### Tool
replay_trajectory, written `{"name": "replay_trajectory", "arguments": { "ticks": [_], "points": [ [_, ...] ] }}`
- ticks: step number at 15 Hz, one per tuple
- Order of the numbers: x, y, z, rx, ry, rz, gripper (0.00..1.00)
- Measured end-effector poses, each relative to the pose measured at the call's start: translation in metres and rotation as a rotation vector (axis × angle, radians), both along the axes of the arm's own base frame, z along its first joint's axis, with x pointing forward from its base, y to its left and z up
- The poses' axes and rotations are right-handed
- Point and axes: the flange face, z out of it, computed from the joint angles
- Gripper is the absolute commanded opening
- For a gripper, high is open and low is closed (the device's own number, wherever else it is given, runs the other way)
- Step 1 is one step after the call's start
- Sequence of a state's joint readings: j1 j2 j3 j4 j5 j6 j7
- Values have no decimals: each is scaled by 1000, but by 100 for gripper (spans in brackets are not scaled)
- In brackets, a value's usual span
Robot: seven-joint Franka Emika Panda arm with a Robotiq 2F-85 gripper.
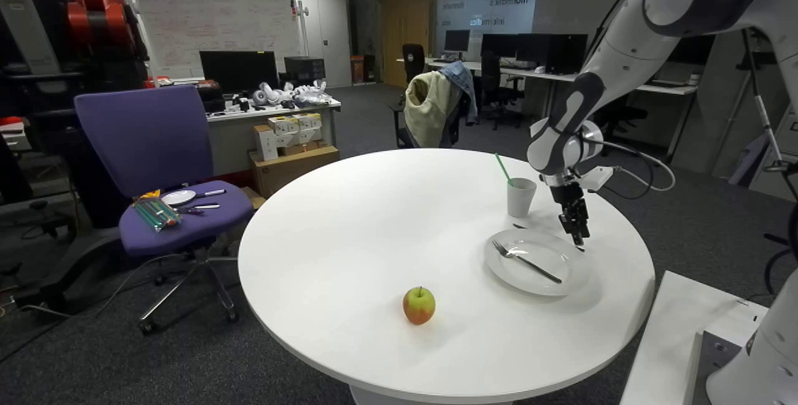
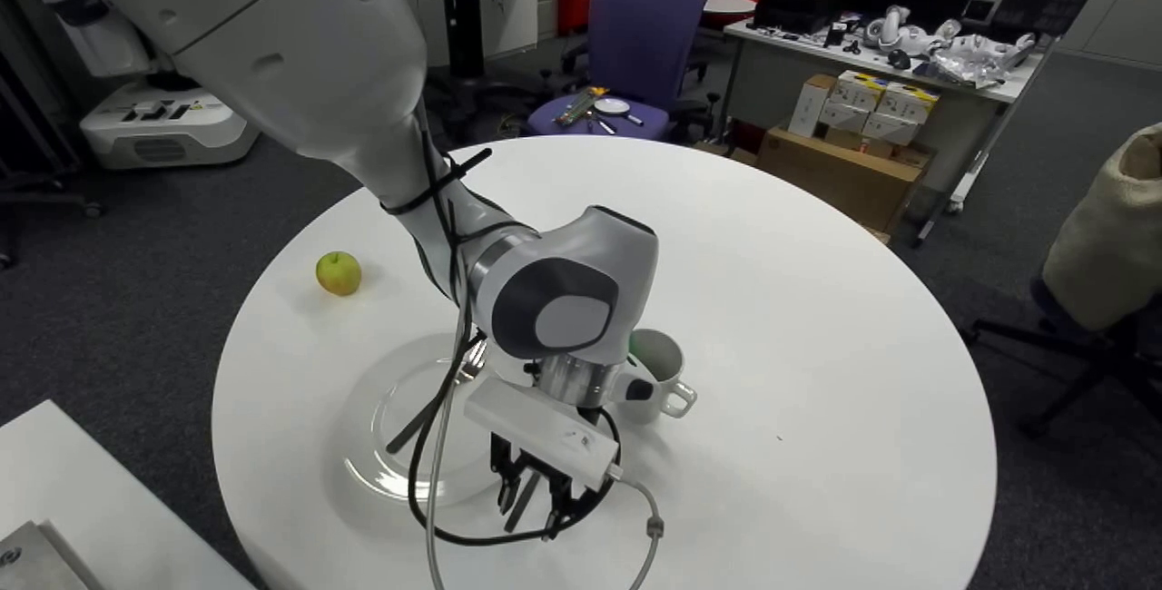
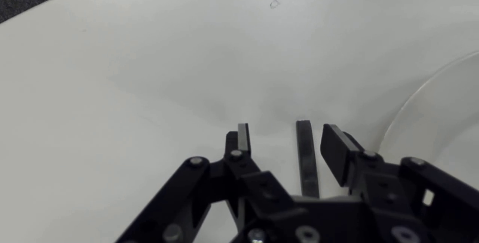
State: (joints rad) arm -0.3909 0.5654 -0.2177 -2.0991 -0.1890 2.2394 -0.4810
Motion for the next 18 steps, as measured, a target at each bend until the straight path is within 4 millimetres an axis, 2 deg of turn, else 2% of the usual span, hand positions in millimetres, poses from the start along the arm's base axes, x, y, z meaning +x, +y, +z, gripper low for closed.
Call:
{"name": "replay_trajectory", "arguments": {
  "ticks": [4, 18],
  "points": [
    [-2, 3, -2, 4, 6, 2, 54],
    [0, 8, -5, -19, -22, -10, 52]
  ]
}}
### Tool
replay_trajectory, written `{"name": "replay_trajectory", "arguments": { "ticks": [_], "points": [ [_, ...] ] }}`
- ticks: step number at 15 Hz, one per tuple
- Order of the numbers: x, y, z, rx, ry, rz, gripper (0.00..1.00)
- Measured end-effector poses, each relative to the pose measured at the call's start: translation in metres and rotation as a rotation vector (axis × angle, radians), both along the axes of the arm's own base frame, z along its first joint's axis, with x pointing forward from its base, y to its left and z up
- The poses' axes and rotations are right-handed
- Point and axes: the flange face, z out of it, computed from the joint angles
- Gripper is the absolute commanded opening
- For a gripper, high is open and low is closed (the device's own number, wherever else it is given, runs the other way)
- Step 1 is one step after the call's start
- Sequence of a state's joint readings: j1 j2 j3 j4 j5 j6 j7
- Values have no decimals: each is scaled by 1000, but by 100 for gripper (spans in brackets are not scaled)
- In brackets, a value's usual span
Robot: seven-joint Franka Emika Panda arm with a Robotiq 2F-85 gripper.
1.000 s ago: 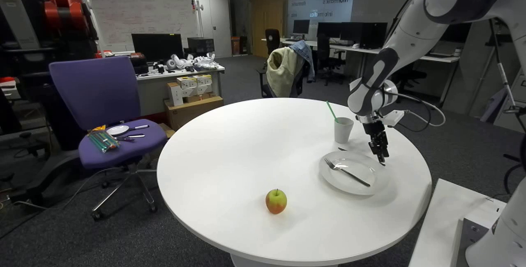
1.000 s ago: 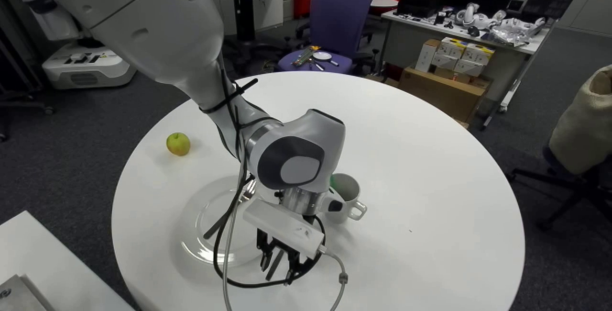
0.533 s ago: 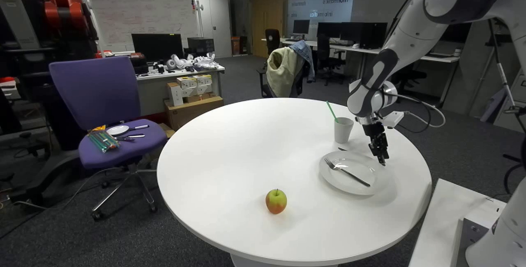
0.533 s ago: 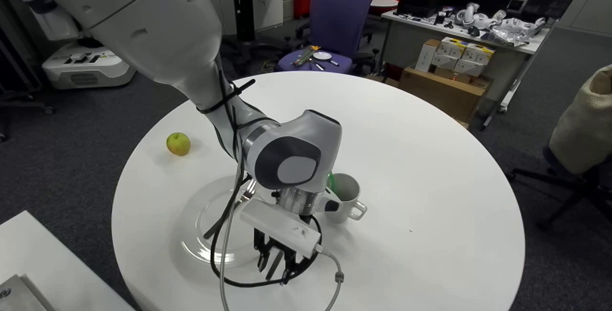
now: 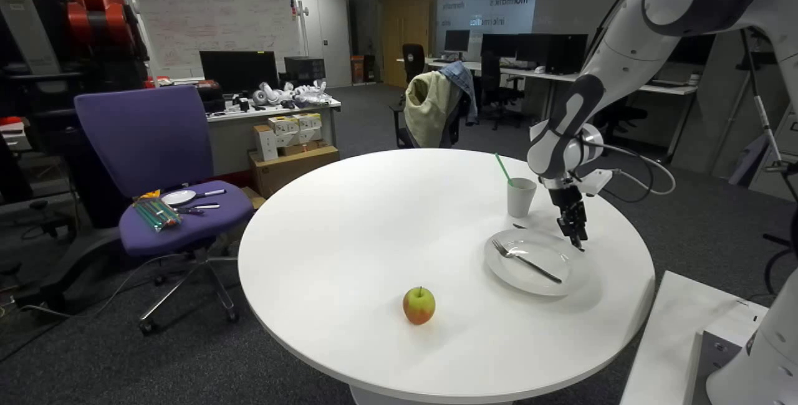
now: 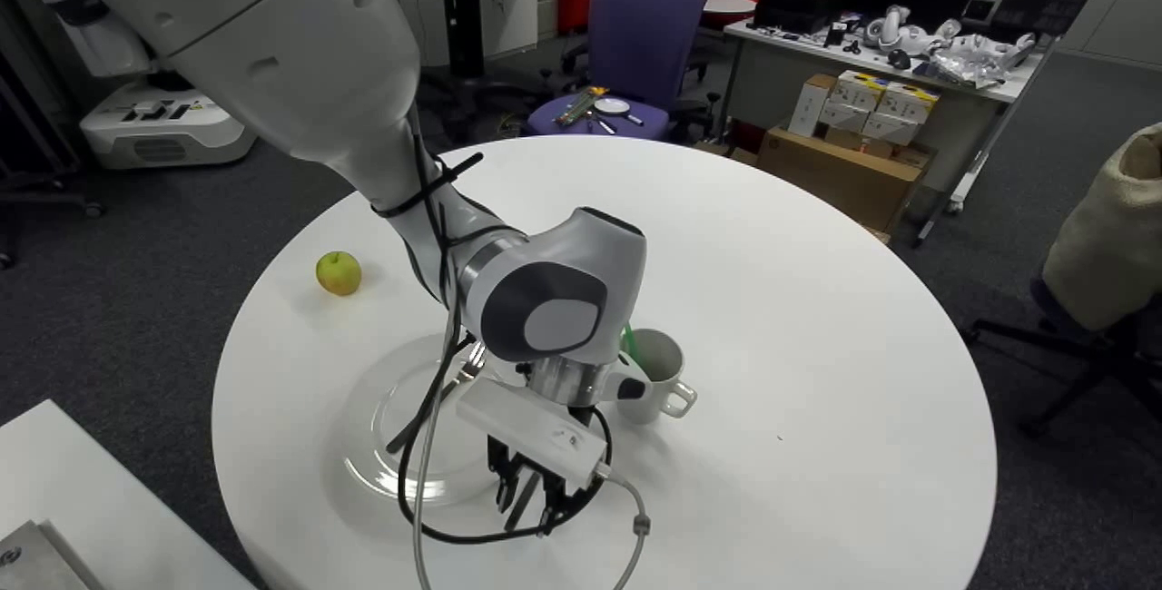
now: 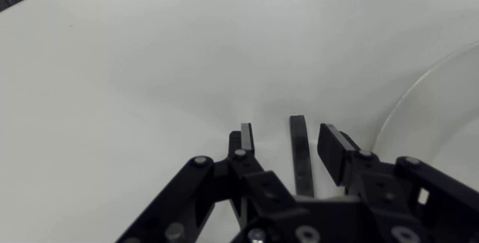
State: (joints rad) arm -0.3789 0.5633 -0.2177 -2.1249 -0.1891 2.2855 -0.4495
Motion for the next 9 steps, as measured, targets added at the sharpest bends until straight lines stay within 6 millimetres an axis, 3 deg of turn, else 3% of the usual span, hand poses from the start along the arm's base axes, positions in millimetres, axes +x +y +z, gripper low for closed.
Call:
{"name": "replay_trajectory", "arguments": {
  "ticks": [9],
  "points": [
    [0, 1, -2, -26, -23, -30, 53]
  ]
}}
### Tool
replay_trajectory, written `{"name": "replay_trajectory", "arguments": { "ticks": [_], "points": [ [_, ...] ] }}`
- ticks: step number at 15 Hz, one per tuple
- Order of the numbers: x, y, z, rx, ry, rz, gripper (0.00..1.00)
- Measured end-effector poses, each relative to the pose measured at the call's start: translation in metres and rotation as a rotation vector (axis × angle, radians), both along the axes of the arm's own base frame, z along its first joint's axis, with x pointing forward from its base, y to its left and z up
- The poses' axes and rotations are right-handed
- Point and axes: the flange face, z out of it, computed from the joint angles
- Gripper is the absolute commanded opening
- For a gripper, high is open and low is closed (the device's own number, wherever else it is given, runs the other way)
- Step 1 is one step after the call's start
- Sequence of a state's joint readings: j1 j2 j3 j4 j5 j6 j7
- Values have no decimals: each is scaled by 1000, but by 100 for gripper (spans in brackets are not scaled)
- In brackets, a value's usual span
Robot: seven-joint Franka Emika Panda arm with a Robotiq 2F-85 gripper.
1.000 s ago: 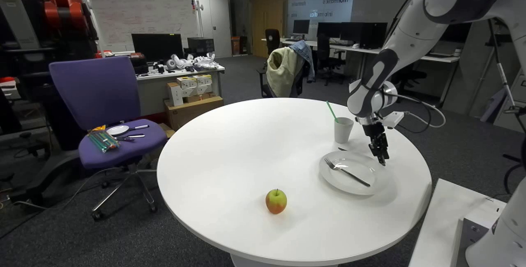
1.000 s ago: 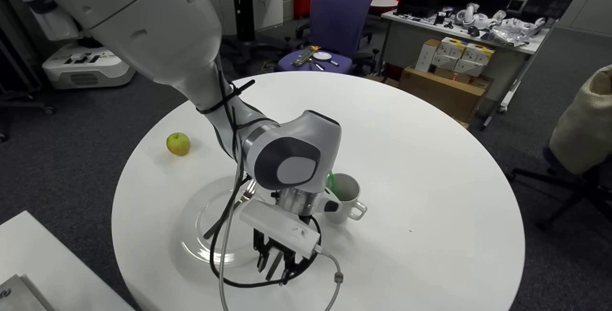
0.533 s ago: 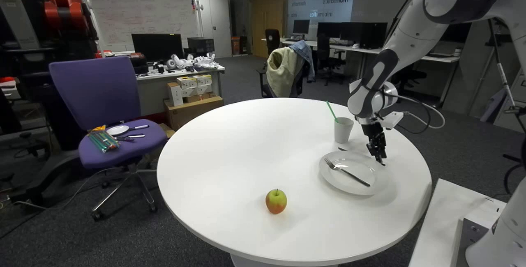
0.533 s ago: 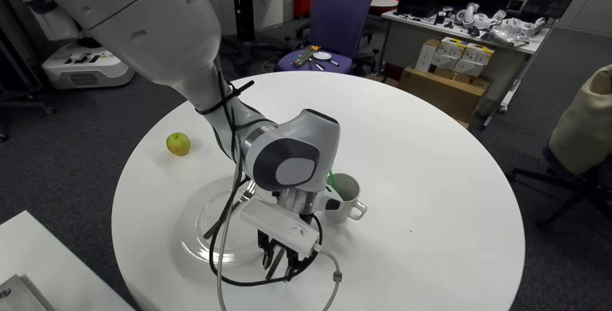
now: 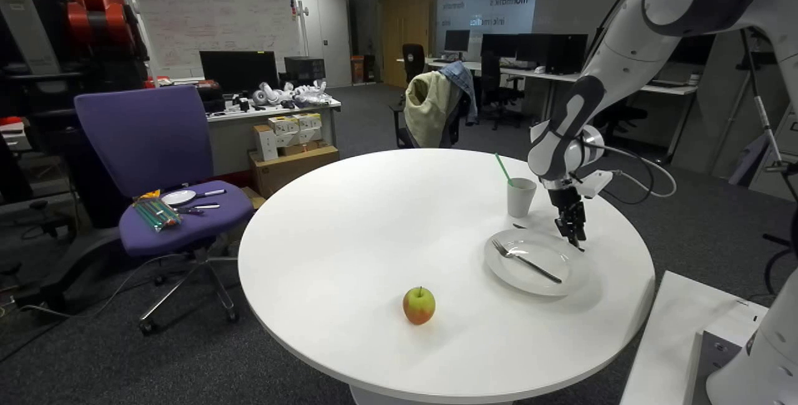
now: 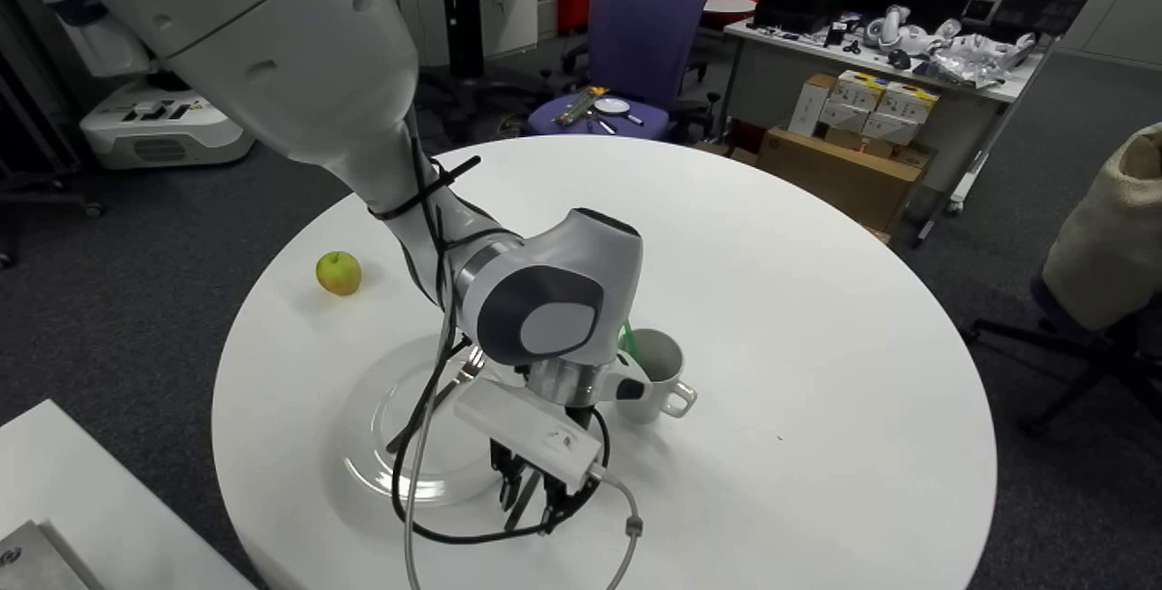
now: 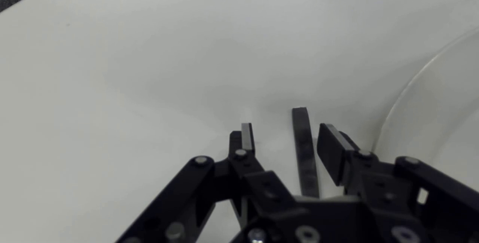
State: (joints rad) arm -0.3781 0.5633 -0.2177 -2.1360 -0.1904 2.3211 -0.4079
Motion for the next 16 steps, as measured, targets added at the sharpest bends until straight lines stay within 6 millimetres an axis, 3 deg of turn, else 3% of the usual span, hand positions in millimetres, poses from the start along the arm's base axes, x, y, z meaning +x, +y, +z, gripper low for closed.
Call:
{"name": "replay_trajectory", "arguments": {
  "ticks": [16],
  "points": [
    [-4, -4, 0, -15, 3, -26, 53]
  ]
}}
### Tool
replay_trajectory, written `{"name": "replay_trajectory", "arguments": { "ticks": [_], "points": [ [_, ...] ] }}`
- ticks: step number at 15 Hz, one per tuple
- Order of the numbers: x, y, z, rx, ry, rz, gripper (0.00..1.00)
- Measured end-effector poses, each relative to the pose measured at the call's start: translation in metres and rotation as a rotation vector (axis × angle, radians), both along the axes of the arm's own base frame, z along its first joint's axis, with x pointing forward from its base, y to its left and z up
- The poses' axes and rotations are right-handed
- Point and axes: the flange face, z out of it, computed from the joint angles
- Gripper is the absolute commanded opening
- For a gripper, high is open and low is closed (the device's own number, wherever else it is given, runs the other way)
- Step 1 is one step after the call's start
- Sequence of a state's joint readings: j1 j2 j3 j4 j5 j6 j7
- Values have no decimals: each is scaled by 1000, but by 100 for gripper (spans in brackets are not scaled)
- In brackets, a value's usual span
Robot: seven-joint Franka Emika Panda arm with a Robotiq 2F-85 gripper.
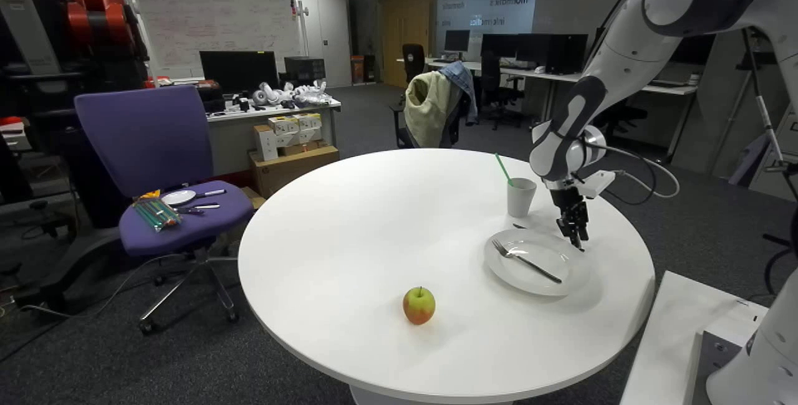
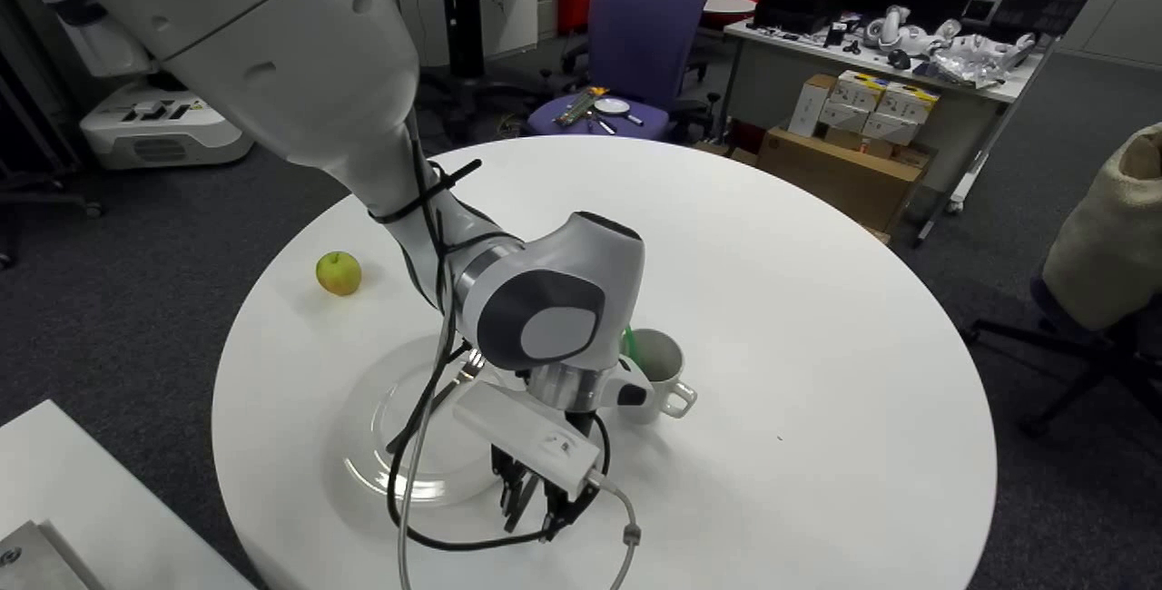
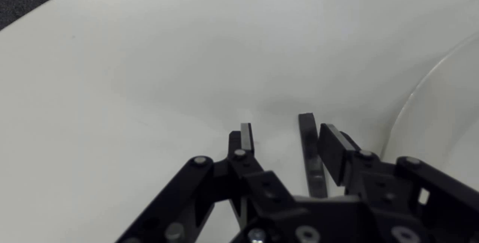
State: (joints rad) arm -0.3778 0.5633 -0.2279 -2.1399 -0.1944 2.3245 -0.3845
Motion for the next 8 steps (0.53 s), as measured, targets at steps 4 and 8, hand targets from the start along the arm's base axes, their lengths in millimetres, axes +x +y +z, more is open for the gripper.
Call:
{"name": "replay_trajectory", "arguments": {
  "ticks": [4, 8],
  "points": [
    [-2, -3, 1, -4, 1, -8, 53],
    [-3, -5, 1, -6, 2, -10, 52]
  ]
}}
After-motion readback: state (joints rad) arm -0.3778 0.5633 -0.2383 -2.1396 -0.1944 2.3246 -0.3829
